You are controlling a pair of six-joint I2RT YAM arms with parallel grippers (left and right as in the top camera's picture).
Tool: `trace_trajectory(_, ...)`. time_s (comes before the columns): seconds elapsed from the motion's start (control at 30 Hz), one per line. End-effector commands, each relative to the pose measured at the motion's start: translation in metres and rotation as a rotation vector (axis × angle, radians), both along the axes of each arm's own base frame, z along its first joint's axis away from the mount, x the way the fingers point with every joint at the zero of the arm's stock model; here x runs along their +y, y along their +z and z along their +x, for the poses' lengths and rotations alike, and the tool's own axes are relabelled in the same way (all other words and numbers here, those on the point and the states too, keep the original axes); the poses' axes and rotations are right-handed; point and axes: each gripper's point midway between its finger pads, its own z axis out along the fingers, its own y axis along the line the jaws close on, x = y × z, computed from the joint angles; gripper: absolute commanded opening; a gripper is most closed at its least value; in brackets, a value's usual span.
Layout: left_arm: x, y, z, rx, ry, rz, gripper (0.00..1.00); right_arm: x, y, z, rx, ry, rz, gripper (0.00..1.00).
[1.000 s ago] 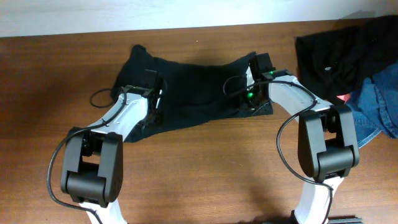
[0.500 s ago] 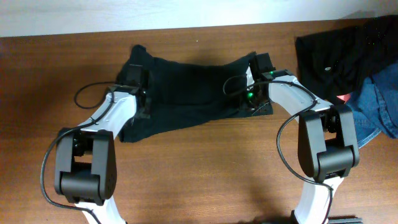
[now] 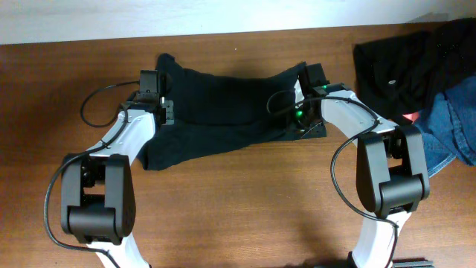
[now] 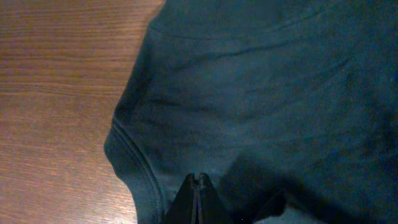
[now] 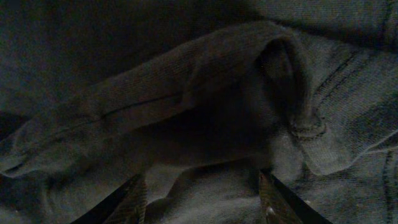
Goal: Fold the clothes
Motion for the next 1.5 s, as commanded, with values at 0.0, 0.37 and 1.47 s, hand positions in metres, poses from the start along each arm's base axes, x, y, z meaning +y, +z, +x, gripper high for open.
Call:
trace_trajectory(0.0,0.0,0.01,-0.005,0.001,0.023,-0.023,0.01,-0.019,-0.044,-0.021,0.102,-0.009,-0.086,0.55)
trace_trajectory(0.37,-0.031,0.048,-0.1,0.221,0.231,-0.332,0.01,-0.019,-0.044,-0.019,0.091,-0.01,-0.084,0.59)
trace_trajectory(1.47,-0.011,-0.055,-0.122,0.223,0.27,-0.235,0.01,-0.038,0.001,-0.023,0.06,-0.018,-0.19,0.44)
